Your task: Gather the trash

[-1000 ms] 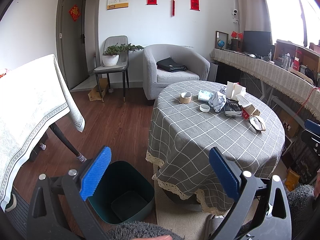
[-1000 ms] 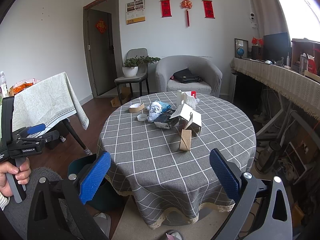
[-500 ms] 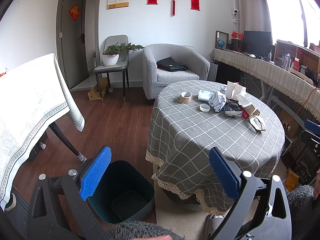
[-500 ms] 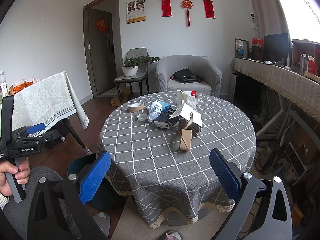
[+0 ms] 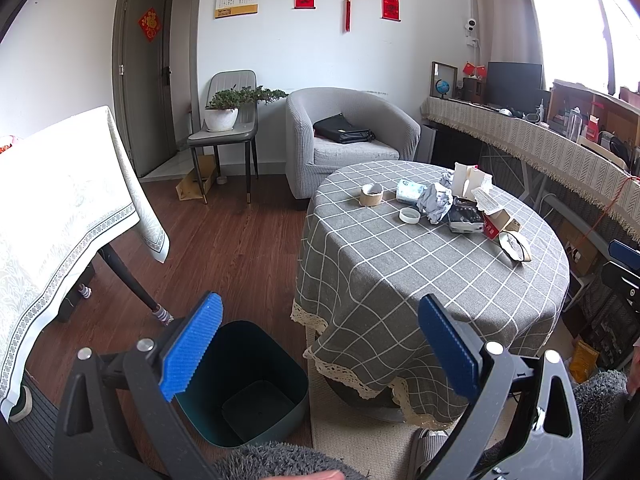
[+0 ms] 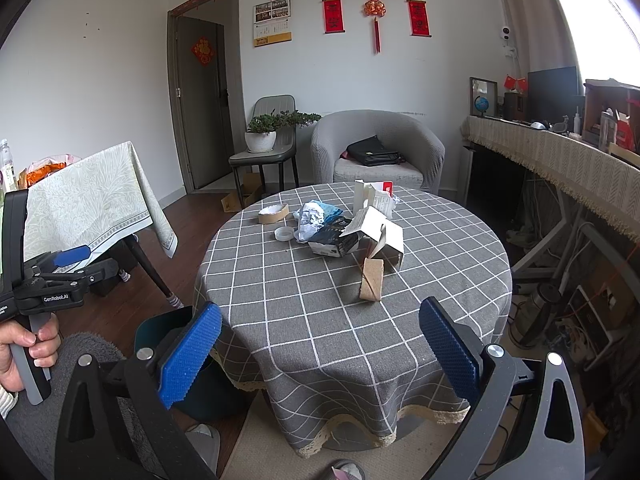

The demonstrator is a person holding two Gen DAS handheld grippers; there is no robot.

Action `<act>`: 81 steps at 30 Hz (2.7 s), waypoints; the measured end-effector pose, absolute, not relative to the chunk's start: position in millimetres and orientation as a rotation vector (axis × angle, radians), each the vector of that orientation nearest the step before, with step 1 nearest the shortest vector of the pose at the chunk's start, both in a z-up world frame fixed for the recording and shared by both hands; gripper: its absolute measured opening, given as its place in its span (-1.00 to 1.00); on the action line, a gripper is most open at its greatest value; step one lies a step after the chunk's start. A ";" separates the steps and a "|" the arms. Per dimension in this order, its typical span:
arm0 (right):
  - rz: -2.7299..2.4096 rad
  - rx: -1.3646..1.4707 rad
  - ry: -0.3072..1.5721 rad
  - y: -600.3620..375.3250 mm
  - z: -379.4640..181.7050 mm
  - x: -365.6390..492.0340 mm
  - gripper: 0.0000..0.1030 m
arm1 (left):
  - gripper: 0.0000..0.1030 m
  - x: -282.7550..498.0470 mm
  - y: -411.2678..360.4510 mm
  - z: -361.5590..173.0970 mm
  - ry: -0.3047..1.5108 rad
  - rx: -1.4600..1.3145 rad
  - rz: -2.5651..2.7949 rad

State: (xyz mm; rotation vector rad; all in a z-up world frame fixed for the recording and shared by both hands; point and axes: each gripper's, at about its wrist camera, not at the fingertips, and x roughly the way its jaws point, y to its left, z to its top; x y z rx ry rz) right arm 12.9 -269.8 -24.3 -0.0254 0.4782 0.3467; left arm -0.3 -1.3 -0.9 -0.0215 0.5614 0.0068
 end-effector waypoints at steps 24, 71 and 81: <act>0.346 -0.027 0.480 -269.4 -24.1 13.5 0.94 | 0.94 1.1 -0.3 -2.8 0.564 -0.022 0.004; 0.405 0.146 0.771 -330.1 -22.0 234.4 0.94 | 0.13 124.4 -224.9 -38.3 0.738 0.098 -0.523; 0.448 0.290 0.783 -351.4 -36.3 237.7 0.94 | -0.29 145.1 -244.9 -56.4 0.757 0.126 -0.454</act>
